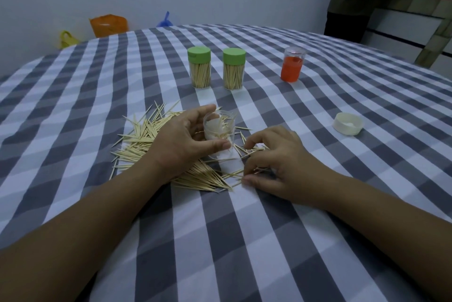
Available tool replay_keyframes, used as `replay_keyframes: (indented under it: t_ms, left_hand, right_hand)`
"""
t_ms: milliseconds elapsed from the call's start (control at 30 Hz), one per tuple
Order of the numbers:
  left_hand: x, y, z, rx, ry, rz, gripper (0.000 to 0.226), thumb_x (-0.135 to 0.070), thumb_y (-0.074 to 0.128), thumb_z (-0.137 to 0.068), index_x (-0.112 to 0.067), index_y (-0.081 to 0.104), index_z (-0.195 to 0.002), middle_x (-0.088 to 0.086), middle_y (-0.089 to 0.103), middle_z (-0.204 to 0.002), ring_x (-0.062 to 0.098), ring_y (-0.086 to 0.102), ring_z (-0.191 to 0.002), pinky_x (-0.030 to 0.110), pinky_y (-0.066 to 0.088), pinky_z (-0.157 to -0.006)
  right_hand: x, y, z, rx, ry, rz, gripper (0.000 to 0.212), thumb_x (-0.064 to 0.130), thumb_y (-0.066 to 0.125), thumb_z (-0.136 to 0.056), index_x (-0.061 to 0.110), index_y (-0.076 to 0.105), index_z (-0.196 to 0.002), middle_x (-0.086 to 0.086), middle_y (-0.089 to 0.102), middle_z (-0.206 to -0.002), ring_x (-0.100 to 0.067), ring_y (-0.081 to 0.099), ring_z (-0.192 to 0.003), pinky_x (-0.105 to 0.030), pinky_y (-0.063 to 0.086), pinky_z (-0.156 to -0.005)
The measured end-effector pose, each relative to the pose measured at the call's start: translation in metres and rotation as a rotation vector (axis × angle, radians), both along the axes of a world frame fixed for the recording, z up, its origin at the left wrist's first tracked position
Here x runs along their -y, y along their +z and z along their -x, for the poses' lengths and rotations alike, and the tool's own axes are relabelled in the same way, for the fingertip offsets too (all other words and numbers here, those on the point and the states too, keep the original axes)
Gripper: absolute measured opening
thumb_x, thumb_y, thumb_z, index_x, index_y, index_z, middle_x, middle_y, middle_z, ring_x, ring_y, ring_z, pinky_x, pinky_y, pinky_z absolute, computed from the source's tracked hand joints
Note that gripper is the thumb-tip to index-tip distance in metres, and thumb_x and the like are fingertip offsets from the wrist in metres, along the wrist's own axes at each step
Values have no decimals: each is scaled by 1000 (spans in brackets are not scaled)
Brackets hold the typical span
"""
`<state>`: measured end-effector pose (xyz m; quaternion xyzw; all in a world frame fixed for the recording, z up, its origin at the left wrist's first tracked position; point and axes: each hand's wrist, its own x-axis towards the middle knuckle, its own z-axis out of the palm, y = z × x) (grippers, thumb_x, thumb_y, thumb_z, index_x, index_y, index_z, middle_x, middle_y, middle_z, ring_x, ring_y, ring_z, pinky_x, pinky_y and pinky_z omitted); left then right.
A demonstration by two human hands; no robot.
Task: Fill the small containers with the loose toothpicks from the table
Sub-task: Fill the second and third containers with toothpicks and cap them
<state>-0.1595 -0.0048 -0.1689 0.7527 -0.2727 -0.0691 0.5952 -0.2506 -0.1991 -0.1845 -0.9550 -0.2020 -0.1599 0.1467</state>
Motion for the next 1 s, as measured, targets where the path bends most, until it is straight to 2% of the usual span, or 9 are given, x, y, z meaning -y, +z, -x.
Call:
replay_keyframes:
  t_ms: [233,333,467,567,667,733,800,933,1000]
  left_hand:
    - [-1,0,0,13,14,-14,81,-7,81,-61,-10,47,-135,-14,60,-109,-12,62,-92,6,48,-74]
    - [0,1,1,11,12,-16,85,-12,81,-58,-10,47,-135,-14,61,-109,-12,62,-93,6,48,-74]
    - [0,2,3,13,12,-18,88,-19,79,-53,-11,48,-135,-16,61,-108,-13,62,-92,6,48,-75]
    - [0,2,3,9,12,-13,89,-21,78,-52,-11,48,-135,-16,61,-108,-13,62,-93,6,48,-76]
    - [0,2,3,10,10,-9,88,-20,78,-53,-11,48,-135,-15,60,-109,-13,62,-92,6,48,-76]
    - [0,1,2,3,13,-2,85,-14,79,-56,-10,47,-135,-14,60,-109,-13,62,-91,5,47,-75]
    - [0,0,1,2,11,-3,81,-5,80,-61,-9,47,-135,-12,60,-110,-14,62,-91,4,47,-74]
    - [-1,-2,0,-4,8,10,83,-7,80,-59,-8,47,-135,-7,62,-114,-10,63,-94,6,48,-75]
    - [0,-1,0,-8,7,12,86,-13,79,-55,-9,47,-135,-6,62,-115,-9,63,-96,7,49,-76]
  right_hand:
    - [13,-1,-7,102,-176,9,22,43,60,-78,23,69,-73,3,62,-97,-21,54,-98,-39,39,-78]
    - [17,1,-7,35,-212,-47,21,45,60,-76,26,68,-83,7,59,-102,-16,49,-104,-37,35,-85]
    - [5,1,-7,34,-135,18,38,60,50,-79,34,68,-101,6,57,-114,-15,45,-111,-33,28,-85]
    - [0,-2,-9,75,-125,66,34,54,48,-82,33,73,-91,1,61,-114,-17,45,-110,-36,34,-81]
    - [6,0,-11,103,-223,49,20,41,61,-82,27,75,-83,0,62,-113,-20,46,-111,-42,37,-83]
    - [14,10,-10,-9,-275,21,14,38,66,-85,29,74,-92,4,58,-119,-17,43,-117,-41,32,-93]
    - [24,24,-8,-200,-290,-40,28,41,62,-86,32,66,-113,9,53,-126,-10,39,-119,-33,31,-99]
    - [44,41,-4,-447,-437,-195,56,44,64,-83,24,50,-133,5,54,-126,-3,49,-96,-17,41,-74]
    - [47,40,-4,-567,-500,-147,74,56,68,-72,21,49,-135,4,57,-116,-6,52,-91,-18,45,-74]
